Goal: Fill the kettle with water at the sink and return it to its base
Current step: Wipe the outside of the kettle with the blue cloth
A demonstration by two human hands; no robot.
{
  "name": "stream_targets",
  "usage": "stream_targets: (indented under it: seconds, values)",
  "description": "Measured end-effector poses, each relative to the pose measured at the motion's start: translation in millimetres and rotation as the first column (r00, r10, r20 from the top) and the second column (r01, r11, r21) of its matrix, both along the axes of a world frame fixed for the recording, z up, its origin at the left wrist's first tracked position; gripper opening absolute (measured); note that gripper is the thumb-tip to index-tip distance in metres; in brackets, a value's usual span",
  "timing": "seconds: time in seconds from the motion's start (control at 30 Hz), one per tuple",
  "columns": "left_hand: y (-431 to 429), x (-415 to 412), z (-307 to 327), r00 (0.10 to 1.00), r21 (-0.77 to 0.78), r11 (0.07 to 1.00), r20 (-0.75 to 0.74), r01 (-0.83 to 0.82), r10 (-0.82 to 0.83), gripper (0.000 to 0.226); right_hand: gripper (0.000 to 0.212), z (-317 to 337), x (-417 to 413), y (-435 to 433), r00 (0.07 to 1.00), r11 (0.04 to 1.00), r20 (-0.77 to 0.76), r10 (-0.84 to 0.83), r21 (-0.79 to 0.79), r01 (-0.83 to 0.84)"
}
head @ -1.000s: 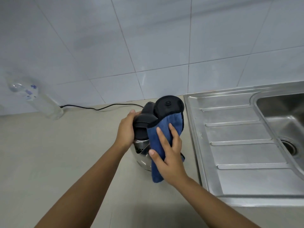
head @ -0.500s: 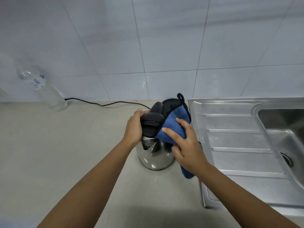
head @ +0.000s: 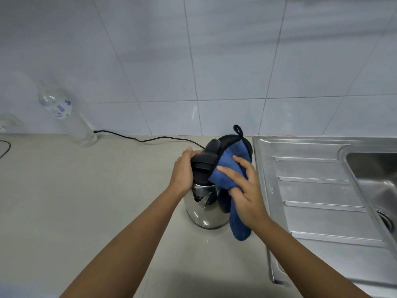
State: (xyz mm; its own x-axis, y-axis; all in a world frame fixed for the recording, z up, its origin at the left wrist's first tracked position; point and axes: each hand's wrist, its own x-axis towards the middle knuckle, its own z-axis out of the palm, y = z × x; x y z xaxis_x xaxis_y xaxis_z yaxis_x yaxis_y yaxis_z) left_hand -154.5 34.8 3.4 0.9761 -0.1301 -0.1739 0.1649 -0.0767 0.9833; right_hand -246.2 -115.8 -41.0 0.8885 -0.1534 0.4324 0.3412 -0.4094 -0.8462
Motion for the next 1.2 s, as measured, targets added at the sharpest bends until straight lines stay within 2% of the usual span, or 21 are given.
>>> stream_targets:
  seconds: [0.07,0.23,0.3,0.37,0.5,0.63,0.77,0.83,0.9,0.93,1.0,1.03,1.1,1.2]
  values:
    - [0.1,-0.5,0.0,1.000,-0.017,1.000,-0.004,-0.006,0.005,0.063,0.063,10.5,9.2,1.7,0.996,0.993,-0.090,0.026,0.118,-0.015]
    - [-0.3,-0.3,0.5,1.000,-0.043,0.999,0.000,-0.020,0.020,0.064,0.054,53.3,42.3,-2.7,0.963,0.973,-0.191,0.191,-0.095,-0.211]
    - [0.6,1.2,-1.2,1.000,-0.043,0.999,-0.009,-0.025,0.025,0.070,0.054,57.9,47.6,-7.1,0.947,0.956,-0.221,0.232,-0.126,-0.263]
    - [0.5,0.3,-1.7,1.000,-0.039,0.999,0.003,-0.005,0.005,0.064,0.055,52.3,43.7,-9.5,0.952,0.961,-0.200,0.232,-0.102,-0.256]
    - [-0.7,0.4,-1.8,0.999,-0.042,0.999,-0.030,-0.025,0.024,0.059,0.062,30.1,19.5,-13.7,0.973,0.984,-0.160,0.170,0.085,-0.158]
    - [-1.9,0.7,-0.4,0.999,-0.025,0.999,-0.040,-0.032,0.031,0.057,0.073,1.7,-12.7,-12.1,0.967,0.975,-0.230,0.110,0.215,-0.060]
    - [-2.3,-0.8,0.3,0.999,-0.005,0.999,-0.022,-0.044,0.044,0.055,0.050,-0.4,-14.5,13.5,0.952,0.987,-0.298,0.067,0.162,-0.019]
    - [-2.3,-2.0,0.0,0.999,0.020,0.999,-0.002,-0.035,0.035,0.055,0.052,6.3,3.5,20.8,0.958,0.986,-0.287,0.021,0.162,0.027]
    - [-2.7,-3.2,0.9,0.999,0.025,0.999,0.013,-0.042,0.042,0.053,0.053,10.5,24.6,16.6,0.956,0.964,-0.292,0.030,0.262,0.050]
    - [-3.0,-3.4,1.7,0.999,0.026,0.998,0.015,-0.051,0.050,0.053,0.043,10.2,33.8,10.5,0.944,0.939,-0.323,0.066,0.340,0.051]
    - [-4.0,-3.8,2.6,0.998,0.026,0.998,0.006,-0.059,0.058,0.052,0.024,7.2,41.4,-2.5,0.875,0.866,-0.447,0.183,0.494,0.071]
    - [-4.2,-4.2,2.0,0.998,0.023,0.998,-0.001,-0.062,0.062,0.052,0.022,2.8,39.7,-6.3,0.835,0.825,-0.500,0.229,0.556,0.106]
    - [-4.4,-5.0,1.2,0.997,0.009,0.997,-0.017,-0.079,0.079,0.052,0.029,-17.0,30.1,-5.2,0.774,0.776,-0.591,0.225,0.590,0.225]
    - [-5.3,-4.2,1.8,0.995,-0.002,0.996,-0.024,-0.094,0.094,0.054,0.064,-33.0,-0.5,23.7,0.754,0.746,-0.656,-0.016,0.494,0.446]
